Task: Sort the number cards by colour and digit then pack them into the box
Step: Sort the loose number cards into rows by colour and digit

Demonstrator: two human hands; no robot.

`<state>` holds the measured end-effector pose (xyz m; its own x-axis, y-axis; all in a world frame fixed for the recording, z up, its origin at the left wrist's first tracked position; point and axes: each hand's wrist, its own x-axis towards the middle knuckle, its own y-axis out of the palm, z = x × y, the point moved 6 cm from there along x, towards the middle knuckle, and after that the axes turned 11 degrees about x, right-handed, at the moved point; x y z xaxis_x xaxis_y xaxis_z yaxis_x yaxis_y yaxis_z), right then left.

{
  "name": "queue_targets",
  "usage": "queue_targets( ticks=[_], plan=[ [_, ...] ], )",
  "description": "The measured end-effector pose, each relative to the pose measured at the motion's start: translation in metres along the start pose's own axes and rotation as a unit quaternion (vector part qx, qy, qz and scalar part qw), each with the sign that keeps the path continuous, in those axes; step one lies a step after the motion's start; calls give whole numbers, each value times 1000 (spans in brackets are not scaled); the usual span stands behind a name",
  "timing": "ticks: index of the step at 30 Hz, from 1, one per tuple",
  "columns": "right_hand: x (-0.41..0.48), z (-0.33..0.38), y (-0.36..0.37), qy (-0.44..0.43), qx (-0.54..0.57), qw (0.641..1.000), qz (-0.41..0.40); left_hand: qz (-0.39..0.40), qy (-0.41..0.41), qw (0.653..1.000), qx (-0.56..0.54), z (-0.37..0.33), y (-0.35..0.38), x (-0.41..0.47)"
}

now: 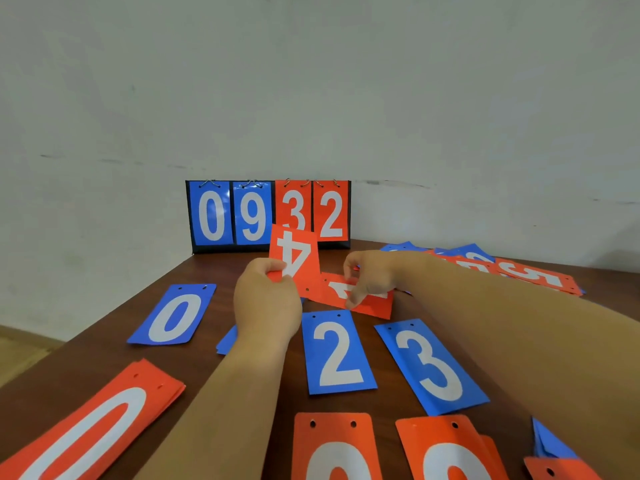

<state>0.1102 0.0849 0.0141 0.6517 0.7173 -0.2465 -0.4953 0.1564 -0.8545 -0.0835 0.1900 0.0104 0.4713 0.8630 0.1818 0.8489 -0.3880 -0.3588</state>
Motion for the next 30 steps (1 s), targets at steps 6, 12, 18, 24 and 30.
queue_targets(
  ticks=[6,12,18,24,30],
  plan=[
    [-22,-8,-20,-27,44,988,-145,8,17,1000,13,-7,1,-4],
    [-126,-18,-78,-18,153,936,-315,16,170,985,12,-49,-6,-30],
    [-241,-40,-92,2,184,914,-360,81,298,950,54,-101,-10,-66],
    [-321,-52,-76,13,177,903,-391,122,361,919,100,-137,-16,-104],
    [-390,-76,-51,14,205,885,-417,225,336,914,17,-148,-19,-144]
  ],
)
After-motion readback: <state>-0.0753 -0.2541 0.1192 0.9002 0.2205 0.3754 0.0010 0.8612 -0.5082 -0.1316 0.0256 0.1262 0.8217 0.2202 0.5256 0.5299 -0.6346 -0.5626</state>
